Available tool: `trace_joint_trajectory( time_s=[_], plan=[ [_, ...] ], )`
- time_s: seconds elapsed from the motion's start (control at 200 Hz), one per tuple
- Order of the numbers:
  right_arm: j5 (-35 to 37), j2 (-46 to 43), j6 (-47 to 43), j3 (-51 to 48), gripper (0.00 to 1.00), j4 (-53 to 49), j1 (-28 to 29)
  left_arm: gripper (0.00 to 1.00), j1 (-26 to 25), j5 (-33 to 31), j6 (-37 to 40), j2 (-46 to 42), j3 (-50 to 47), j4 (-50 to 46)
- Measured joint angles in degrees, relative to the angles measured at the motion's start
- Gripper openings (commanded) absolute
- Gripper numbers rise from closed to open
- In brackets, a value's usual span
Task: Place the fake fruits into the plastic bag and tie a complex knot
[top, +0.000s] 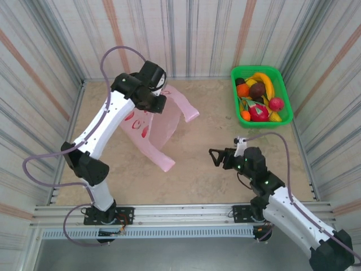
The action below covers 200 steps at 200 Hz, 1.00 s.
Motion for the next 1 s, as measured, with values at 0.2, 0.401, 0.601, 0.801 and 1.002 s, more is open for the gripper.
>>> trace_joint_trajectory(
  time_s=[0.2,0.401,0.601,0.801,1.002],
  plan=[
    [1.2,12.0,-8.5,-1.3,0.99,20.2,6.7,0.00,-0.4,8.1,-0.7,2.6,3.5,-4.2],
    [1.2,26.0,-13.1,4.9,0.99,39.2,7.7,0.00,-0.4,12.8,-1.2,3.3,3.7,-5.4],
    [-0.5,37.2,-15.0,10.2,0.99,50.0,6.3,0.00,-0.4,15.6,-1.0,3.3,3.7,-5.4],
    [-3.1,44.6,-15.2,16.7,0.99,55.2,3.8,0.00,-0.4,17.7,0.6,3.3,3.7,-5.4],
    [-4.8,49.7,-16.3,22.7,0.44,56.9,2.9,0.00,-0.4,19.9,3.8,3.1,3.7,-5.4]
  ],
)
